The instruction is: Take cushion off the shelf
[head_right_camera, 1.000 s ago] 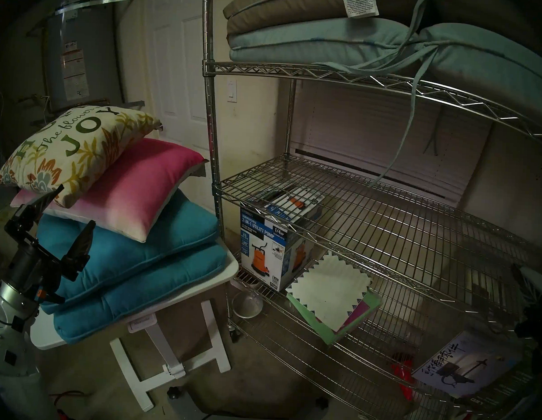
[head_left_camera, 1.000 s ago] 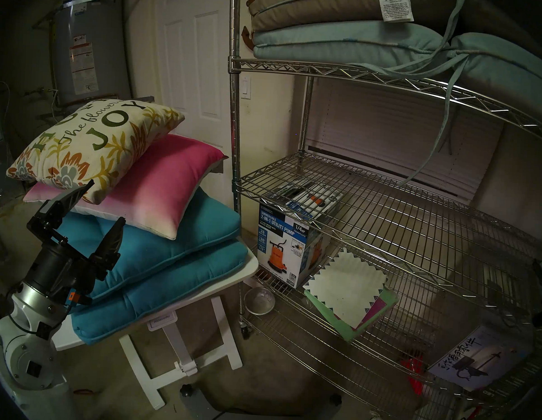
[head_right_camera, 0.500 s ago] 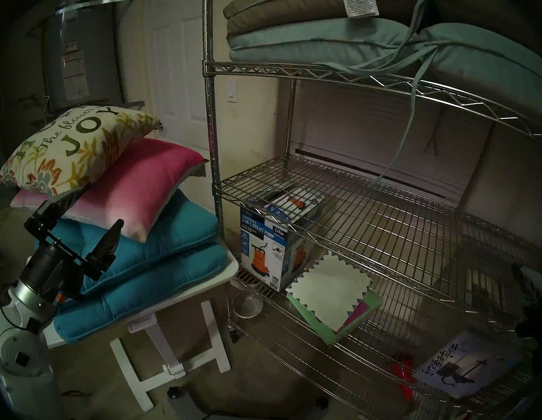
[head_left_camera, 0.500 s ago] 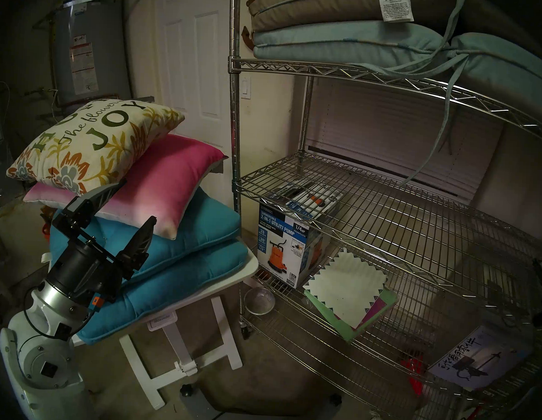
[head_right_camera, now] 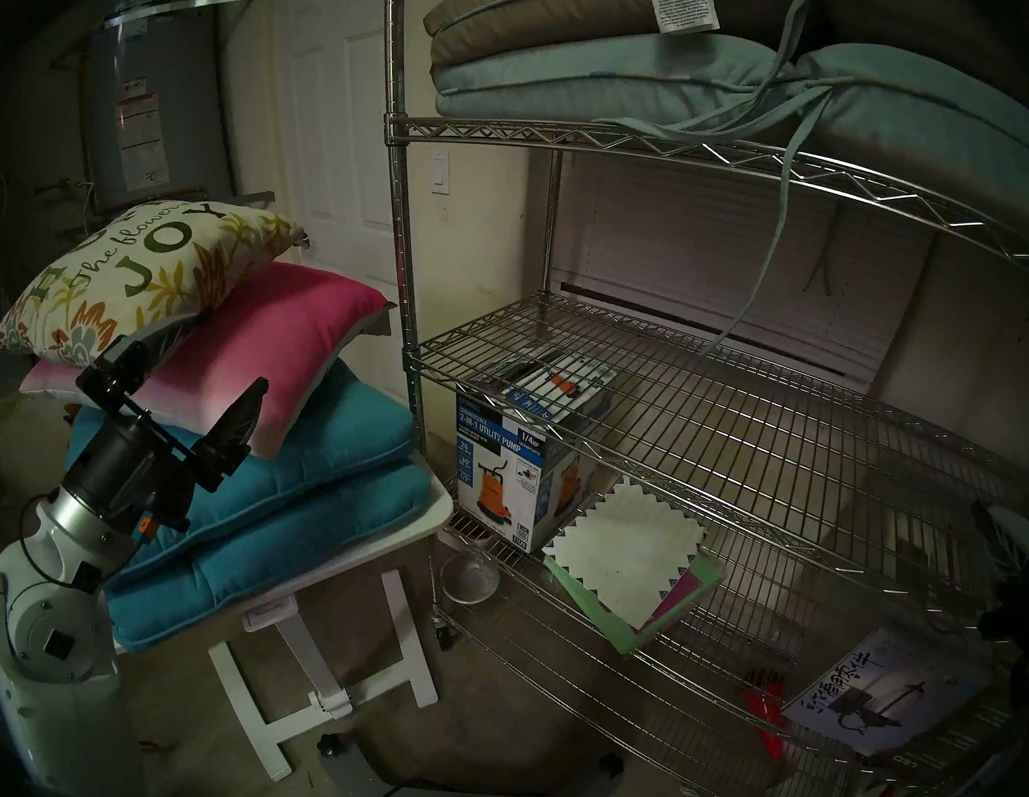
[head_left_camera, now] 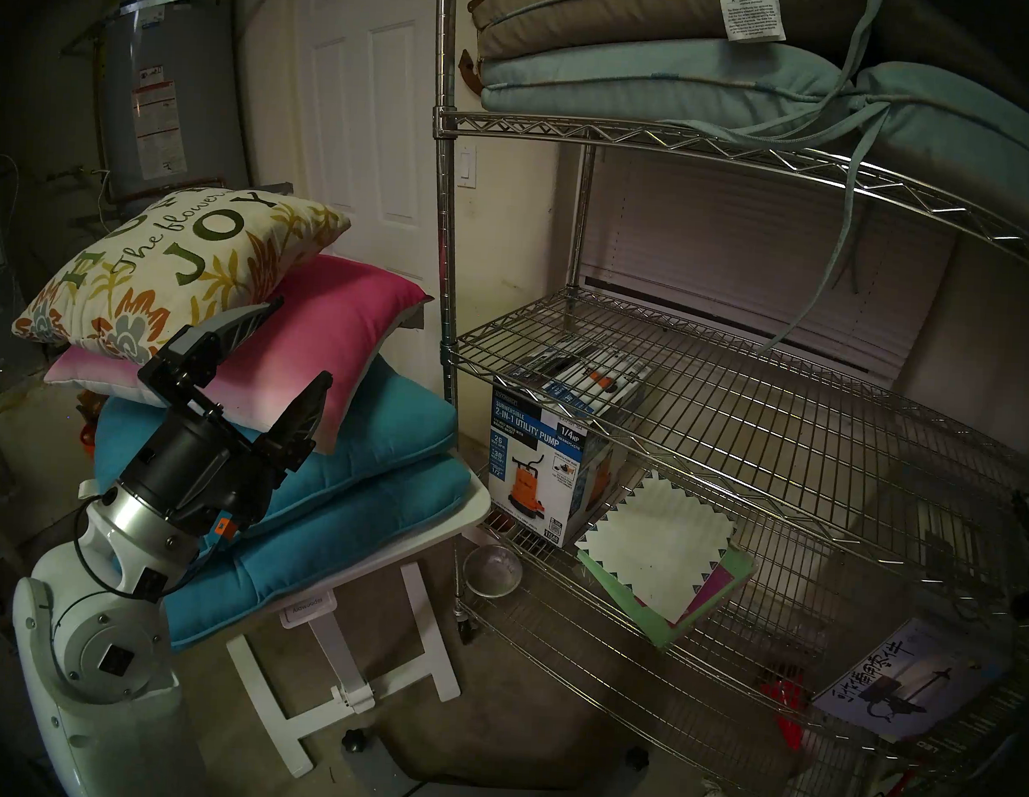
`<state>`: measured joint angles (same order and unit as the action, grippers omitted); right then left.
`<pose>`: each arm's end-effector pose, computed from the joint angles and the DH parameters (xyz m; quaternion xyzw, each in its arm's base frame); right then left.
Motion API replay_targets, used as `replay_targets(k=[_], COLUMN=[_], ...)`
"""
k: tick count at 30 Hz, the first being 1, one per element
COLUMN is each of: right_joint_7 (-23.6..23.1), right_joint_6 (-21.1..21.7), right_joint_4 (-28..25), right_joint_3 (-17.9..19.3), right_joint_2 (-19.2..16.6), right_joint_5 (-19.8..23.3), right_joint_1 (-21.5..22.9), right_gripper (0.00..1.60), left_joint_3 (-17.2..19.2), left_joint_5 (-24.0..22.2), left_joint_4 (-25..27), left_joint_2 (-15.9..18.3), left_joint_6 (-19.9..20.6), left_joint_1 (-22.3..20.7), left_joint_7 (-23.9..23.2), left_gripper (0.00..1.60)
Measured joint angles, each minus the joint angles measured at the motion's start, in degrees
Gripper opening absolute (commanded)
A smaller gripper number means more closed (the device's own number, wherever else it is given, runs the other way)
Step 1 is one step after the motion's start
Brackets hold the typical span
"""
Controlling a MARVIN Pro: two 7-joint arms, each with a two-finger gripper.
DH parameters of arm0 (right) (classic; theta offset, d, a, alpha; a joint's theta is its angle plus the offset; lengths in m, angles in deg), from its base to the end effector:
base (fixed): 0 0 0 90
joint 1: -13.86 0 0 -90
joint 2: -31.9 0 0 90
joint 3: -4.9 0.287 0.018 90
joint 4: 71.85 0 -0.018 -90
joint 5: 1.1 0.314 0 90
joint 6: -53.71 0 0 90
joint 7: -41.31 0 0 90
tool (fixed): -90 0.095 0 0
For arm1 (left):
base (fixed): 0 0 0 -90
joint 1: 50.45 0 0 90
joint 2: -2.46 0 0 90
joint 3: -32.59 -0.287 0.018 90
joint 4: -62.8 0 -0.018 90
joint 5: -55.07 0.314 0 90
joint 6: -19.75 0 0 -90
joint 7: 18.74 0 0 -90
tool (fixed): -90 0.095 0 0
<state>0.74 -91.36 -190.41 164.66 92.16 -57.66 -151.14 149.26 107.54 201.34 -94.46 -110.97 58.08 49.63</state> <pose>0.1083 -0.2655 -0.0778 0.1865 0.5948 0.6409 0.4480 0.2590 0.0635 -0.1041 -0.3200 0.4560 -0.7111 0.4289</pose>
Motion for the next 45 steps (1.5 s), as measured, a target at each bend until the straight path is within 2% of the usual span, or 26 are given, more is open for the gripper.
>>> replay_targets(k=[20,33,45], right_joint_7=[0.1,0.1,0.1], right_joint_6=[0.0,0.0,0.0], right_joint_4=[0.0,0.0,0.0], right_joint_3=[0.0,0.0,0.0], right_joint_2=[0.0,0.0,0.0], right_joint_5=[0.0,0.0,-0.1], right_joint_1=[0.0,0.0,0.0], right_gripper=[0.0,0.0,0.0], left_joint_3=[-9.8,-13.9,-16.1], left_joint_5=[9.9,14.3,17.4], left_joint_4=[0.0,0.0,0.0], left_joint_2=[3.2,3.8,4.1], left_joint_6=[10.7,17.5,21.1], left_joint_1=[-7.6,-9.3,-9.8], left_joint_7=[-0.2,0.5,1.2], left_gripper=[1.6,1.6,1.6])
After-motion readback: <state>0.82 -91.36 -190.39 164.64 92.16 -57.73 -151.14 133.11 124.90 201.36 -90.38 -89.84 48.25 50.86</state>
